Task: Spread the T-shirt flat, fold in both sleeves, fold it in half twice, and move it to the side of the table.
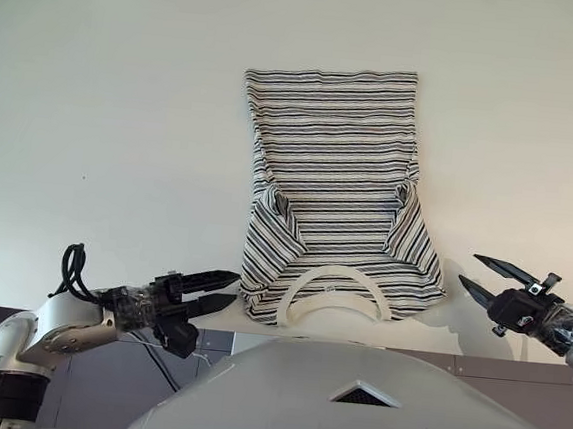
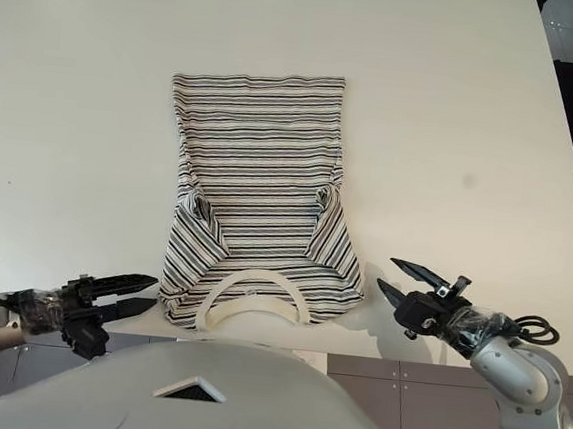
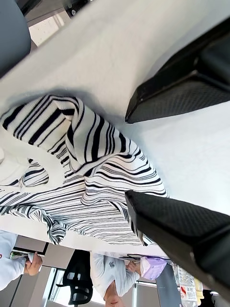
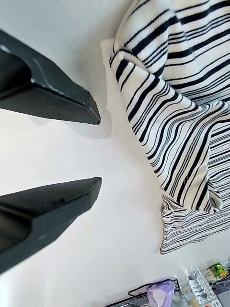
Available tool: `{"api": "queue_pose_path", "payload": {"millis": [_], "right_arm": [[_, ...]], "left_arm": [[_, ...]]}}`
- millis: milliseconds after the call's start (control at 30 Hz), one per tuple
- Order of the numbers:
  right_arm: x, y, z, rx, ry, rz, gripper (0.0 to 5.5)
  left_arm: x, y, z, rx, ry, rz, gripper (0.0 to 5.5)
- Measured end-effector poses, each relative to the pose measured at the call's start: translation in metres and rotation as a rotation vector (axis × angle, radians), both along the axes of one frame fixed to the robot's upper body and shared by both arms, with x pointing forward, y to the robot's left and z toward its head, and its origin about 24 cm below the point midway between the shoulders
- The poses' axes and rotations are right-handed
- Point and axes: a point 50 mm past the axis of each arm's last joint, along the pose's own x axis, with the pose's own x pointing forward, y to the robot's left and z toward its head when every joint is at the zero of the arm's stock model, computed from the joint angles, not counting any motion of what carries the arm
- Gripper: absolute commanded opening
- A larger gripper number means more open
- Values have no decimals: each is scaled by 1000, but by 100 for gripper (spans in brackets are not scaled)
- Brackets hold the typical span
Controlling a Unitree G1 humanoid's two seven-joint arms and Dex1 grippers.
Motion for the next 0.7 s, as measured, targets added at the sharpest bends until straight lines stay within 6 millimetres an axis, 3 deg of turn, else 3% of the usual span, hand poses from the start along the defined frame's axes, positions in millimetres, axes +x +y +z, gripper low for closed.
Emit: {"api": "queue_pose_path", "payload": {"millis": [167, 367, 700], "right_arm": [[-4, 5, -3, 11, 13, 8, 201], [-4, 7, -2, 2, 9, 22, 201], [-3, -2, -8, -82, 14, 17, 201]], "left_arm": [[15, -13, -4, -10, -9, -20, 262], [15, -26, -8, -48, 33, -46, 262], [8, -33, -13, -50, 94, -94, 103]]}}
